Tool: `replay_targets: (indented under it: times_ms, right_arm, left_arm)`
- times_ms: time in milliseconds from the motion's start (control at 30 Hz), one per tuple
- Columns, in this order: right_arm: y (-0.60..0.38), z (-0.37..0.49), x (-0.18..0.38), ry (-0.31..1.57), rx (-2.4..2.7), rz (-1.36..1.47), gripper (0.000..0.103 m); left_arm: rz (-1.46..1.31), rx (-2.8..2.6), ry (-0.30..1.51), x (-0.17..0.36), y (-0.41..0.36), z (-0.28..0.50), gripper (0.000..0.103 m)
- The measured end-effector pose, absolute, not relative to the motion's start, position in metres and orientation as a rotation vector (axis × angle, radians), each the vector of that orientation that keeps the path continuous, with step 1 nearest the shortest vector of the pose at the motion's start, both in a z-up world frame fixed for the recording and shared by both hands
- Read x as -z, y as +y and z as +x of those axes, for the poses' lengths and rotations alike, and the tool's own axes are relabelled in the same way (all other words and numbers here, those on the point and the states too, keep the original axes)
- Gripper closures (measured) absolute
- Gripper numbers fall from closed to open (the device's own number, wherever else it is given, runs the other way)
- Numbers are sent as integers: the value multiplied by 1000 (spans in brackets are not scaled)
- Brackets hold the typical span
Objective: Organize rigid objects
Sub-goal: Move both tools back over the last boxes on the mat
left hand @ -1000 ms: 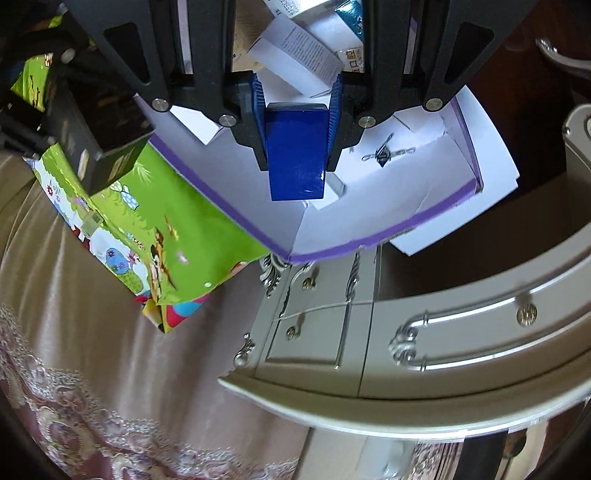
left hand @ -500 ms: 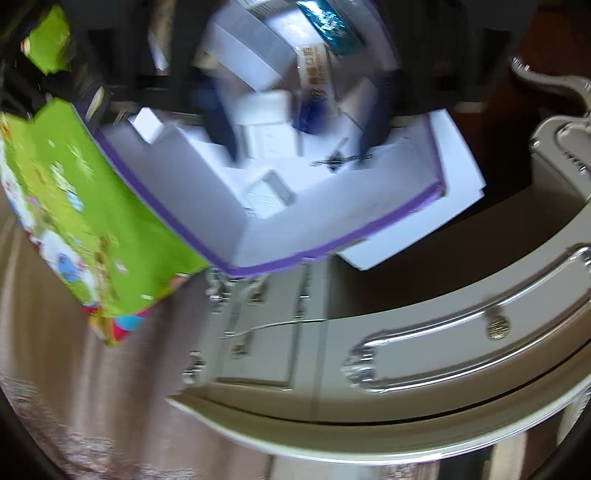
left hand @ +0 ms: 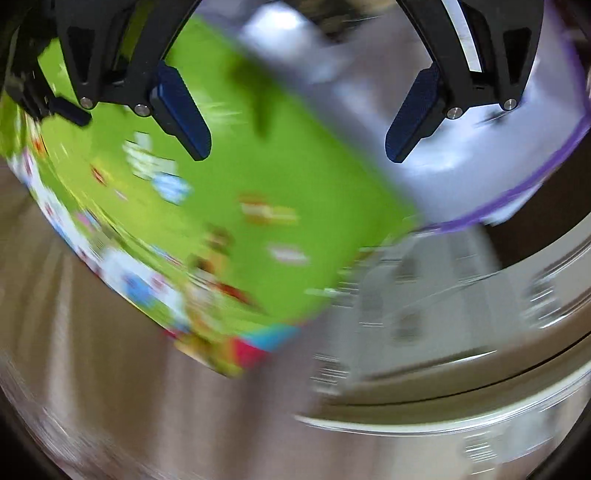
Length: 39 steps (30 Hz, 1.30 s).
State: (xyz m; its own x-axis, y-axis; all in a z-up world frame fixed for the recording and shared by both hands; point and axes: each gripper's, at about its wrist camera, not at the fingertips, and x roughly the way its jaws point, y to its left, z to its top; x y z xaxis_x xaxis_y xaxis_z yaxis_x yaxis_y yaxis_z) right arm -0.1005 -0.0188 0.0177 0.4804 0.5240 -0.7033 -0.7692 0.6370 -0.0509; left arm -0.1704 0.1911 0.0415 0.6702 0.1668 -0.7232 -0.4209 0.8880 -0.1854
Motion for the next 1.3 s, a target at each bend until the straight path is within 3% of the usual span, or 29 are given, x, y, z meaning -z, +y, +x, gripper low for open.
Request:
replay_targets:
  times_ms: [400,633,833,1300]
  right_arm:
    - [-209,9,4,844,-312,-10,19]
    - [-199,16,8,864,-331,-18,8]
    - [-205,14,11,856,-353,26,7]
    - [-210,16,10,850,-377,72,7]
  left_arm:
    - [-11,3,897,-17,14,56,6]
    - [-64,-57,770,-79,-8,180,6]
    - [-19,-109,959,-61,-35,267,6]
    - [-17,32,944,-46,21,120,6]
